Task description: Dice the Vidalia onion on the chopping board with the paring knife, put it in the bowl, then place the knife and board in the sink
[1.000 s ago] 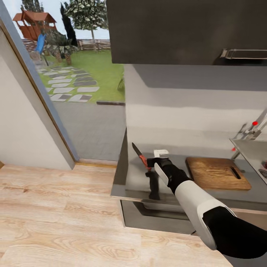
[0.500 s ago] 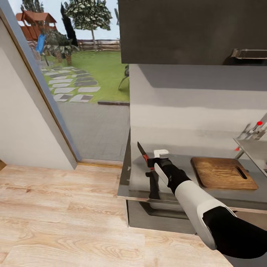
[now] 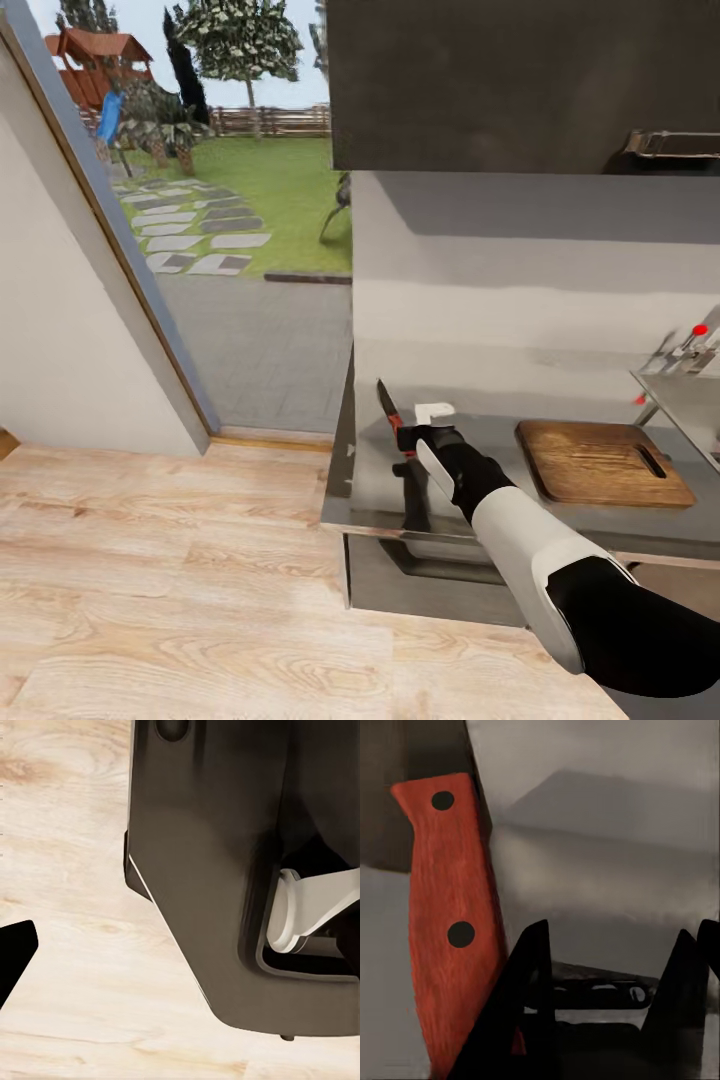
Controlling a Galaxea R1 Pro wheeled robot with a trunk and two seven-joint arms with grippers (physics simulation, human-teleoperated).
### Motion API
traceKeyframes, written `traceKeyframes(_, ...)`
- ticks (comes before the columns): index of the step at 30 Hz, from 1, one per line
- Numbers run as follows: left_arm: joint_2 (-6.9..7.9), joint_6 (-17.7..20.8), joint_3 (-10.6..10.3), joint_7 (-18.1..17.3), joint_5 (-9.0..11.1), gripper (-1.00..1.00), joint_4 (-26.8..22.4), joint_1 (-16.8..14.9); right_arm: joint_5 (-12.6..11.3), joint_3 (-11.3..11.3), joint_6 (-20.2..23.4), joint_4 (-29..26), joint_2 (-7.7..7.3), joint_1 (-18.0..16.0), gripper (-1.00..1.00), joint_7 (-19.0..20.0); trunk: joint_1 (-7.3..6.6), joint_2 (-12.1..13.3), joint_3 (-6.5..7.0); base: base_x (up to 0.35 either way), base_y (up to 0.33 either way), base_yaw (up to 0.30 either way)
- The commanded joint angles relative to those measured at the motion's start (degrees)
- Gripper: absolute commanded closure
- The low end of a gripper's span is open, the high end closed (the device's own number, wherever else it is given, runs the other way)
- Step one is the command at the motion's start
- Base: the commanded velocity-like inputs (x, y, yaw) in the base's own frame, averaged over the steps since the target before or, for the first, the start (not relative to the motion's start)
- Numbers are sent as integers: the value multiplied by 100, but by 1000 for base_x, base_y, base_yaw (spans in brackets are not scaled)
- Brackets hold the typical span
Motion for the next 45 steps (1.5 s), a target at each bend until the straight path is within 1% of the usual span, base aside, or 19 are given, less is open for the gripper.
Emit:
traceKeyframes(1,-2,-5,2,-5,49,-100,-8,2,-134,43,38,317,-2,-2,-100,-44,3,-10,-11,-195,138,0)
traceKeyframes(9,-2,-5,2,-5,49,-100,-14,2,-134,44,38,317,2,-2,-100,-44,3,-10,-11,-69,48,0)
traceKeyframes(45,-2,-5,2,-5,49,-100,-14,2,-134,42,38,317,0,-2,-100,-44,3,-10,-11,-1,14,0)
